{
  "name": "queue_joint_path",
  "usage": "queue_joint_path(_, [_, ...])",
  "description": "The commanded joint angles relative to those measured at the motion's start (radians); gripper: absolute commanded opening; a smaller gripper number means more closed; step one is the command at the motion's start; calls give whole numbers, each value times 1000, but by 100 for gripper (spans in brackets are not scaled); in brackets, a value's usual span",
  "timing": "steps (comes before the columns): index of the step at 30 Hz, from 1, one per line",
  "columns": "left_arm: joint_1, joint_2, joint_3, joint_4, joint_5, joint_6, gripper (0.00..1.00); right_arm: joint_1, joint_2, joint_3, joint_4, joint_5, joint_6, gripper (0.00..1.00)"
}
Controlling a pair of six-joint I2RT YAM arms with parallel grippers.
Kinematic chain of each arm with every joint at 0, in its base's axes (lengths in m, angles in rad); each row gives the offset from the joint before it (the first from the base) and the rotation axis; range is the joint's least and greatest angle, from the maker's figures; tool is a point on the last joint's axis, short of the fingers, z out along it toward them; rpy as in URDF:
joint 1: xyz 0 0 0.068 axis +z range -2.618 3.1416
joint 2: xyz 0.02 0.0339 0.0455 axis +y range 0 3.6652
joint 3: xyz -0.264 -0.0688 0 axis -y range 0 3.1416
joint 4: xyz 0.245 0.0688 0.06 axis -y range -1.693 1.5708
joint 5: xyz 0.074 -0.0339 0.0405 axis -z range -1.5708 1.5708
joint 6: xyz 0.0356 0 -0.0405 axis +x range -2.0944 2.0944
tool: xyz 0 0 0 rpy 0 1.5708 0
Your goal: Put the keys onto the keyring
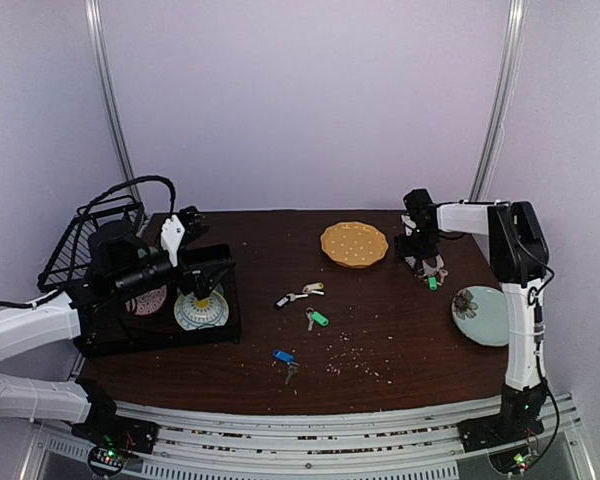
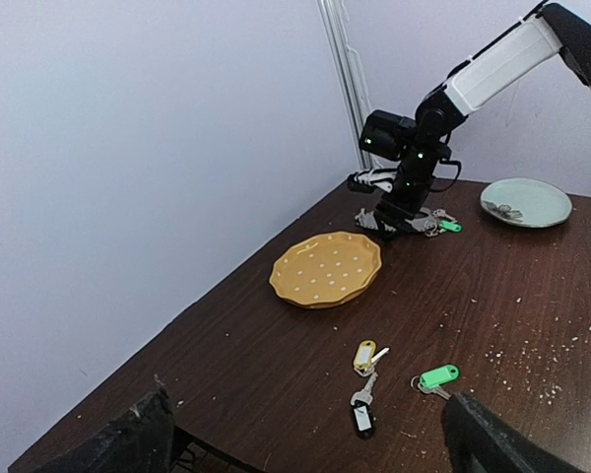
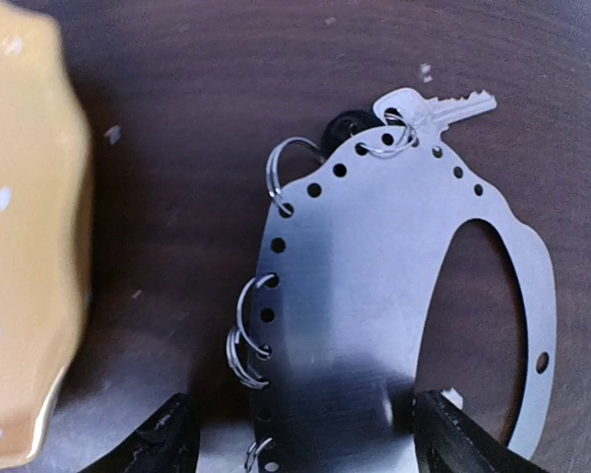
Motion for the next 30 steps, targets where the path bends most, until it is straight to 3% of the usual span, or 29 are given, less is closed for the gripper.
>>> queue_joint_path(1, [-1, -27, 34, 22, -2, 1, 98, 92, -61, -163, -130, 144, 20, 74])
queue_joint_path(5, [-3, -40, 34, 24, 1, -1, 98, 190, -190, -343, -104, 85, -19, 71])
queue_joint_path(11, [-5, -52, 37, 22, -4, -7, 98, 353, -384, -584, -86, -126, -53, 68])
queue_joint_path(16, [-7, -57, 37, 22, -2, -12, 98, 412, -527, -655, -57, -206, -37, 69])
queue_joint_path(19, [-9, -56, 37, 22, -2, -13, 98, 320, -600, -629, 9, -226, -29, 68])
queue_joint_path(21, [-9, -56, 39, 21, -2, -13, 98, 218, -585, -567, 24, -176, -1, 56])
queue_joint_path(22, [-9, -56, 37, 21, -3, -12, 98, 169, -556, -522, 10, -170, 11, 49])
queue_joint_path(24, [-11, -55, 36, 20, -3, -10, 98, 91, -469, -440, 14, -168, 19, 45])
queue_joint_path(30, [-11, -48, 34, 18, -19, 0, 98, -9, -189, -128, -21, 56, 82, 24])
